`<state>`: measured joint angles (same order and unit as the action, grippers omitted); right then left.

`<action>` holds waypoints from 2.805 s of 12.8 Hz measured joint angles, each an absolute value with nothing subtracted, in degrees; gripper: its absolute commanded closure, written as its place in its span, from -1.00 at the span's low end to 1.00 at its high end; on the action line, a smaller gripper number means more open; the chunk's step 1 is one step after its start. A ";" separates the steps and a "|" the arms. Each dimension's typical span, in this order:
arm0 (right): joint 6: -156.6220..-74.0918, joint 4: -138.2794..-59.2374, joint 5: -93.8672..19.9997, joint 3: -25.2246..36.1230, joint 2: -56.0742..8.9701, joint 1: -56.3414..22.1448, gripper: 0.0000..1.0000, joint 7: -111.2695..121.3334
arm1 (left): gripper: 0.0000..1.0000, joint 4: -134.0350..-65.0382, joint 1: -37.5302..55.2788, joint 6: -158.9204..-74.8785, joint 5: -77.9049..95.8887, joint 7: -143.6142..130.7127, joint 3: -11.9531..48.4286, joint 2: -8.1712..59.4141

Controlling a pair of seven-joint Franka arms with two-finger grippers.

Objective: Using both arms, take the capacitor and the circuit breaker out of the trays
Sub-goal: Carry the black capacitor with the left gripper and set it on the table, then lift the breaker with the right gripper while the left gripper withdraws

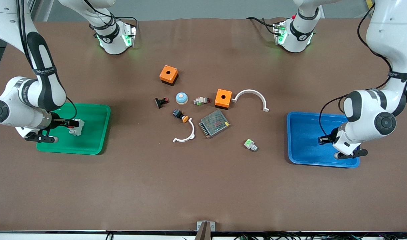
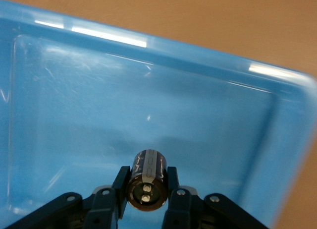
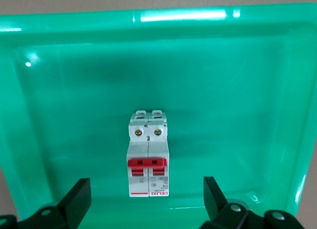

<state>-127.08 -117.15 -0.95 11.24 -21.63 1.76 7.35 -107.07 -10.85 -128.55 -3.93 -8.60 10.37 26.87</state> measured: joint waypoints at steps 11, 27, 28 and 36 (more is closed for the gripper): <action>-129.26 -118.20 -2.64 11.34 -23.62 2.20 -0.42 9.42 | 1.00 -122.21 -8.23 -133.92 -3.94 -40.12 31.48 18.95; -115.35 -110.76 -4.77 9.79 -19.82 0.24 0.81 6.61 | -1.00 -94.55 -4.84 -113.44 -11.08 -52.74 30.38 29.07; -110.78 -108.37 -5.16 9.55 -17.96 -1.80 0.81 2.91 | -1.00 -90.78 -4.92 -111.51 -11.18 -51.30 29.08 28.42; -113.09 -104.01 -13.27 8.71 -16.81 -25.90 0.81 -23.85 | -1.00 -81.64 -10.28 -104.19 -11.20 -27.99 20.28 20.67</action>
<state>-113.09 -104.01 -13.27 8.71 -16.81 -25.90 -23.85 -81.64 -10.28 -104.19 -11.20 -27.99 20.28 20.67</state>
